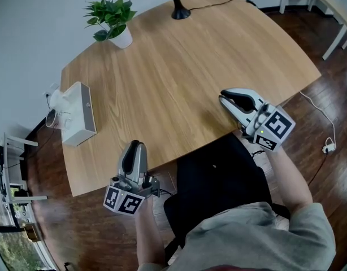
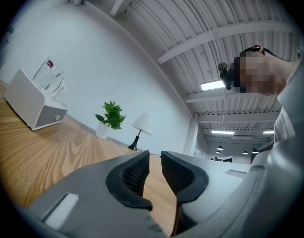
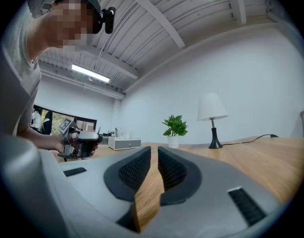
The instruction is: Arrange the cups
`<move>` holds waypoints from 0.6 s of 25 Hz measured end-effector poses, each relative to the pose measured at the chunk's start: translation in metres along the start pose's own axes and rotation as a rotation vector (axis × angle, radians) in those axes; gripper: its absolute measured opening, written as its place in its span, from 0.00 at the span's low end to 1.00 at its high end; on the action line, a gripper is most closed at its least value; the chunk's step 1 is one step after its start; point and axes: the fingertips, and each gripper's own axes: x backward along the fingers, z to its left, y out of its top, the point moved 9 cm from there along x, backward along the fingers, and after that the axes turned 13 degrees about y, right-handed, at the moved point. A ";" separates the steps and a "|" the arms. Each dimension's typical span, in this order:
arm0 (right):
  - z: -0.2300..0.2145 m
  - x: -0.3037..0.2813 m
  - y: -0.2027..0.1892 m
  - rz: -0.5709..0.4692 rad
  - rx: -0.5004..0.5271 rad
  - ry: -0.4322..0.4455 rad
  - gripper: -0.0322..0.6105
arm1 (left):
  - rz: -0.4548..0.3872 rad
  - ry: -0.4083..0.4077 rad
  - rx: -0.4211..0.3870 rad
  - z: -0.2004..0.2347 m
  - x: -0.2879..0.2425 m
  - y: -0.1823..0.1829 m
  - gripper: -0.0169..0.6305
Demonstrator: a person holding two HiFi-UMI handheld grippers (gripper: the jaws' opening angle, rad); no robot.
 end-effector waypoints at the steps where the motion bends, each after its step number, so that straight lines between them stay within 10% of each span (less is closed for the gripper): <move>1: 0.000 -0.001 0.000 0.004 0.004 0.000 0.11 | 0.000 0.001 -0.001 0.000 0.000 0.000 0.13; 15: -0.001 0.002 0.000 -0.012 -0.004 -0.001 0.11 | 0.003 0.002 -0.013 -0.001 -0.001 -0.002 0.13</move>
